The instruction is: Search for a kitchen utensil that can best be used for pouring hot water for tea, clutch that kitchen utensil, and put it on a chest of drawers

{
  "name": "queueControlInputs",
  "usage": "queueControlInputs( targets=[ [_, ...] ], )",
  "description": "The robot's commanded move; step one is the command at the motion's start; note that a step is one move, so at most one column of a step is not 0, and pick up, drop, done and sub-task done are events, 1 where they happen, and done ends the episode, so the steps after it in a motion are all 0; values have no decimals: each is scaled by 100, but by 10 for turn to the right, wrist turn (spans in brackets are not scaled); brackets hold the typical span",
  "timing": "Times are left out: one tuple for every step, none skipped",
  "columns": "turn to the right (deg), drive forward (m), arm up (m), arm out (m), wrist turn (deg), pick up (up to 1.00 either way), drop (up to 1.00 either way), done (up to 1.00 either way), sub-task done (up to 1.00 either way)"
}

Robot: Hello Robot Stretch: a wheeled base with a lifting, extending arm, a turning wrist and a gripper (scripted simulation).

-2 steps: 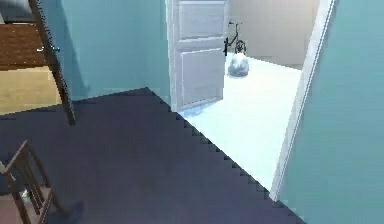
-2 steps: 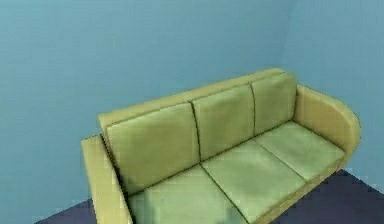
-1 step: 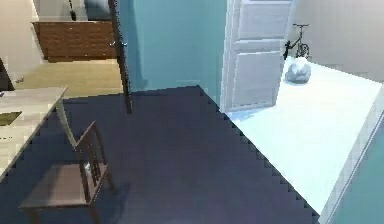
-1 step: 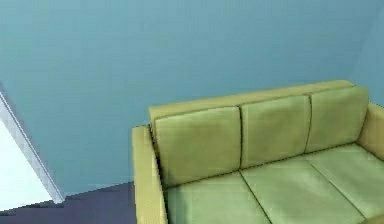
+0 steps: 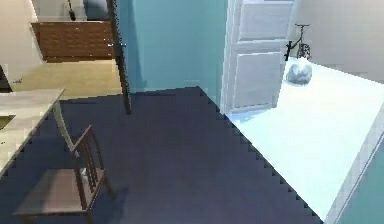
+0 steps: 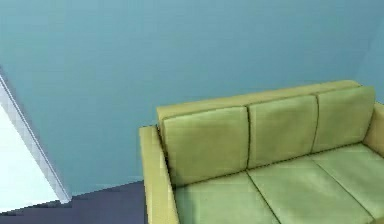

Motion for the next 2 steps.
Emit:
queueControlInputs(
  targets=[
    [-150, 0, 0, 0, 0, 0, 0, 0, 0],
    [0, 30, 0, 0, 0, 0, 0, 0, 0]
  ],
)
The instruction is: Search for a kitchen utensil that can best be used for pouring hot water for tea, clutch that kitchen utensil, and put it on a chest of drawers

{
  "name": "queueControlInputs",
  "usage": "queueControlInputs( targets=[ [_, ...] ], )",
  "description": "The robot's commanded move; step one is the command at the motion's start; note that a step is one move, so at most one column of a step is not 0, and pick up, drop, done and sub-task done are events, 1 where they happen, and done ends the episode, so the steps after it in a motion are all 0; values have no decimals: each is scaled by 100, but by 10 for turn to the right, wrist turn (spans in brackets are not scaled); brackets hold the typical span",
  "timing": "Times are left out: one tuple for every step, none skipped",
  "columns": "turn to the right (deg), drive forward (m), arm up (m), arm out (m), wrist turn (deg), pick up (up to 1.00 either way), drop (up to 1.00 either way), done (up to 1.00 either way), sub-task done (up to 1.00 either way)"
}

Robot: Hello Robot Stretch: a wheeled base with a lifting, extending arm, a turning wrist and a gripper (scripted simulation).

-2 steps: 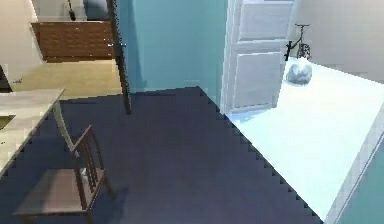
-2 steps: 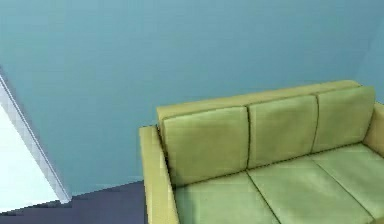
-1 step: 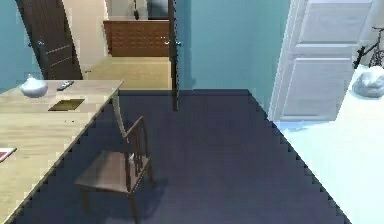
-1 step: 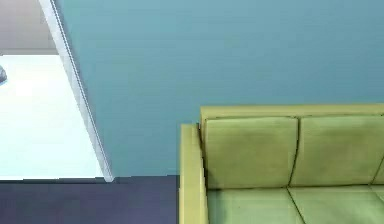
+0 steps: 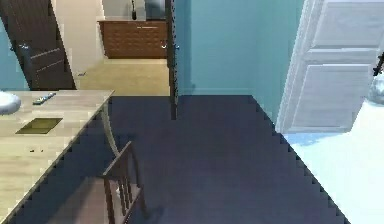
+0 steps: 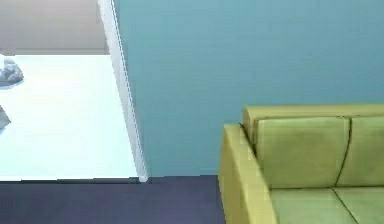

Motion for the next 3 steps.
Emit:
queueControlInputs(
  targets=[
    [450, 0, 0, 0, 0, 0, 0, 0, 0],
    [60, 0, 0, 0, 0, 0, 0, 0, 0],
    [0, 100, 0, 0, 0, 0, 0, 0, 0]
  ],
)
